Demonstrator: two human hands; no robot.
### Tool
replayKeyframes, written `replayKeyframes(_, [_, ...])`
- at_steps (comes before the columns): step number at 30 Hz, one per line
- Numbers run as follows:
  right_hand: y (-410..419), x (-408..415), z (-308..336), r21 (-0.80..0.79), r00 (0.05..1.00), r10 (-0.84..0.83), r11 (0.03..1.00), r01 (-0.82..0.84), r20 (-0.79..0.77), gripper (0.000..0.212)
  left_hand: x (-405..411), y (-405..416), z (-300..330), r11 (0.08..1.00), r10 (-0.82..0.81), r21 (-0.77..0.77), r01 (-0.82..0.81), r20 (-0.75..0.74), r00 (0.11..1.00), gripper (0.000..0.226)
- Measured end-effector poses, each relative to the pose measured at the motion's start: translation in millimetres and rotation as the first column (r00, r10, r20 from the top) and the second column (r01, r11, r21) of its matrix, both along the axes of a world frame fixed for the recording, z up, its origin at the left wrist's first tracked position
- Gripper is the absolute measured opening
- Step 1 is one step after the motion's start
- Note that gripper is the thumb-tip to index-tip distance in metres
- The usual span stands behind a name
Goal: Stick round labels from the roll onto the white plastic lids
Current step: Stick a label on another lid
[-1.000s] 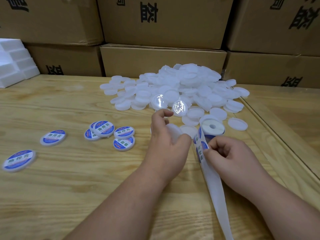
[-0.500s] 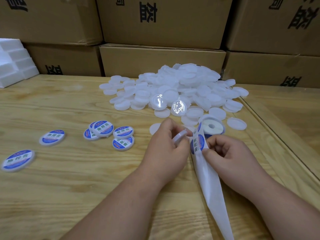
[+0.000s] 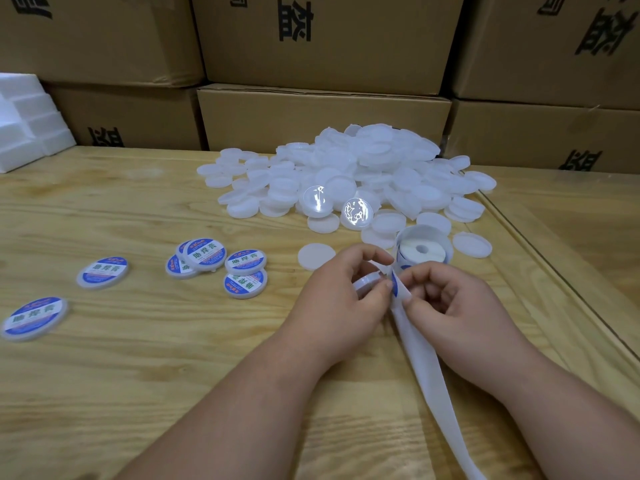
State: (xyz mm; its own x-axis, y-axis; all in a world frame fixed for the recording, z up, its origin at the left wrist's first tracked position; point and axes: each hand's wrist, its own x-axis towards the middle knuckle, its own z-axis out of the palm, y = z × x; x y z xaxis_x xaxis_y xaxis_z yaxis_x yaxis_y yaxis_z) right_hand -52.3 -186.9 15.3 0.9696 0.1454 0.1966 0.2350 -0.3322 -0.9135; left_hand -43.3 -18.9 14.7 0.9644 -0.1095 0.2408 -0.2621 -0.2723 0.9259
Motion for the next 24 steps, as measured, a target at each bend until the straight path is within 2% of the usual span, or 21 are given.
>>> replayKeyframes(5, [1.9, -1.8, 2.2, 0.021, 0.999, 0.03, 0.999, -0.03, 0.022, 0.007, -3.2, -0.6, 3.3, 0.993, -0.053, -0.104, 0.051, -0.017, 0.998, 0.021])
replayKeyframes(16, [0.8, -1.0, 0.9, 0.035, 0.997, 0.052, 0.998, -0.054, 0.055, 0.012, -1.4, 0.5, 1.9, 0.999, -0.051, 0.011, 0.051, 0.046, 0.998, 0.022])
replayKeyframes(20, [0.7, -0.9, 1.9, 0.07, 0.999, 0.039, 0.997, -0.041, 0.024, 0.031, -0.9, -0.3, 0.7, 0.997, 0.042, -0.058, -0.041, 0.013, 0.999, 0.026])
replayKeyframes(24, [1.3, -2.7, 5.3, 0.081, 0.999, 0.025, 0.996, -0.028, 0.028, 0.033, 1.6, 0.7, 3.8, 0.949, 0.222, -0.211, -0.234, -0.08, 0.972, 0.02])
